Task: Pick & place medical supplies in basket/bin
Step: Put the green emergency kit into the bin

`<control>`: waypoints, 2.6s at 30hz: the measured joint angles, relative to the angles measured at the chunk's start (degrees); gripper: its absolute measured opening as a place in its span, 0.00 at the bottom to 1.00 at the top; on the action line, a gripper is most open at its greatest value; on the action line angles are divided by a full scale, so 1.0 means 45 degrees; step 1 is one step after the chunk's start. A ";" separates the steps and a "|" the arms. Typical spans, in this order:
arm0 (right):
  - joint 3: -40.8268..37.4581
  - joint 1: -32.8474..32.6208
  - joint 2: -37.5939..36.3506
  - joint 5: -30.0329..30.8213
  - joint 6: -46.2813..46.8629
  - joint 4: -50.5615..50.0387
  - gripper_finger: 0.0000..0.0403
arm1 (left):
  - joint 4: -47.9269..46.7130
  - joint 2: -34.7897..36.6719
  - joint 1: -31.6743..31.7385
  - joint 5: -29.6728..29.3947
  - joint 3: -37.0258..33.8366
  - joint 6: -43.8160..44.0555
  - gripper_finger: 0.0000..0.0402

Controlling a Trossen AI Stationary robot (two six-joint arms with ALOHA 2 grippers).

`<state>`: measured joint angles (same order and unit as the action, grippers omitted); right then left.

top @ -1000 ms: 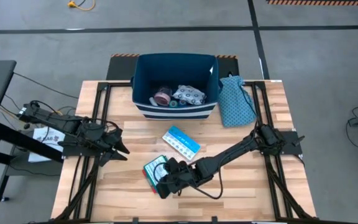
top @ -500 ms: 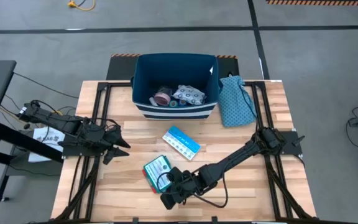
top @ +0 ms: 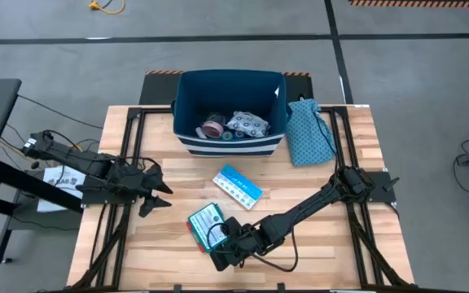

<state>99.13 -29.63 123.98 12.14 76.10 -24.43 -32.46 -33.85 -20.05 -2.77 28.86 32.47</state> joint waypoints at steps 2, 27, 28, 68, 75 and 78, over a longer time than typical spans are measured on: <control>0.0000 -0.0007 0.0005 -0.0009 0.0022 0.0000 0.60 | 0.0008 -0.0379 0.0000 0.0279 0.0000 0.0065 0.59; 0.0000 -0.1176 0.0019 0.3696 0.6706 0.0822 0.48 | 0.0834 -0.1480 0.0000 0.0905 0.0000 0.0997 0.59; 0.0000 -0.1357 0.0019 0.4526 0.7268 0.0816 0.47 | 0.0834 -0.1480 0.0000 0.0905 0.0000 0.1069 0.59; -0.0826 -0.2074 0.3161 1.0276 -0.0912 1.3576 0.47 | 0.1394 -0.1480 0.0000 0.1113 0.0000 0.1203 0.59; -0.0811 -0.1721 0.0341 0.8462 -0.7006 1.0612 0.47 | 0.1413 -0.1480 0.0000 0.1107 0.0000 0.1184 0.59; -0.0810 -0.1405 -0.1269 0.8021 -0.8737 0.8765 0.47 | 0.1431 -0.1480 0.0000 0.1104 0.0000 0.1198 0.59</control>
<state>95.49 -35.95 118.27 48.24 36.78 15.02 -26.02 -40.51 -20.06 2.20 28.86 37.86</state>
